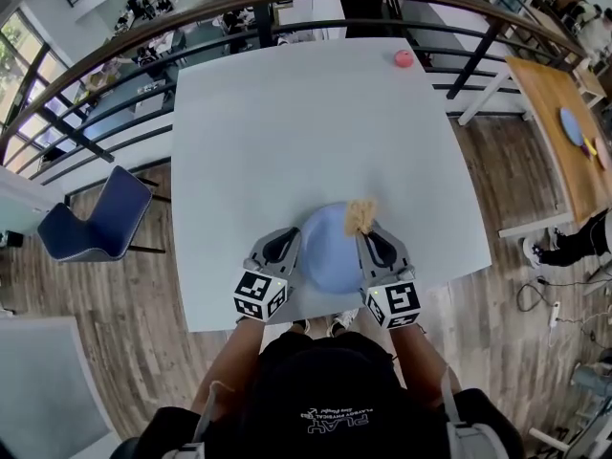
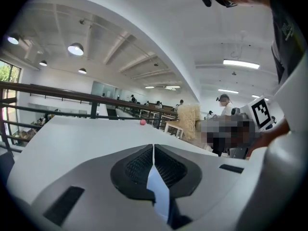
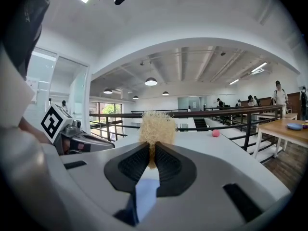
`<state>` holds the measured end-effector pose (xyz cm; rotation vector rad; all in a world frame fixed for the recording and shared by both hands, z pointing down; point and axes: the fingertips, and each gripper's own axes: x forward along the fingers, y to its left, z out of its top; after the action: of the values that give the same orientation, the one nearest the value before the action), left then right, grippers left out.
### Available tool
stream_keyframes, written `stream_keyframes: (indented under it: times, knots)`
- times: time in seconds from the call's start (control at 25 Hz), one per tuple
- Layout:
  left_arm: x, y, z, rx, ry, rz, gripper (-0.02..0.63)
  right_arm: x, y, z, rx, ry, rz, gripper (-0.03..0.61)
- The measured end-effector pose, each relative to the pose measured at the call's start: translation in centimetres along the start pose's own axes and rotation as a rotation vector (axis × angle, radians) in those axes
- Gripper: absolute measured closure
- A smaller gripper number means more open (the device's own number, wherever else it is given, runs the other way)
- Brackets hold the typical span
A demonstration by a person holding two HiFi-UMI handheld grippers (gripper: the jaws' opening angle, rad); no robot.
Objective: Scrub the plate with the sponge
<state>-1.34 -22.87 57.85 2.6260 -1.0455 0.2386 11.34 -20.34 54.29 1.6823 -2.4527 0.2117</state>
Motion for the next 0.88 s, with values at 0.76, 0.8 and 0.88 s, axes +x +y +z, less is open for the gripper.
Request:
stream_keyframes:
  times: [0.76, 0.8, 0.88]
  knots:
    - [1.7, 3.8, -14.1, -0.719, 0.369, 0.107, 0.417, 2.2, 0.1, -3.5, 0.042, 0.065, 0.082, 0.534]
    - [1.8, 3.8, -14.6, -0.734, 0.384, 0.112, 0.417, 2.3, 0.1, -3.6, 0.044, 0.066, 0.083, 0.534]
    - [1.9, 3.6, -15.4, -0.758, 0.412, 0.114, 0.417, 2.3, 0.0, -3.9, 0.047, 0.07, 0.088, 0.534]
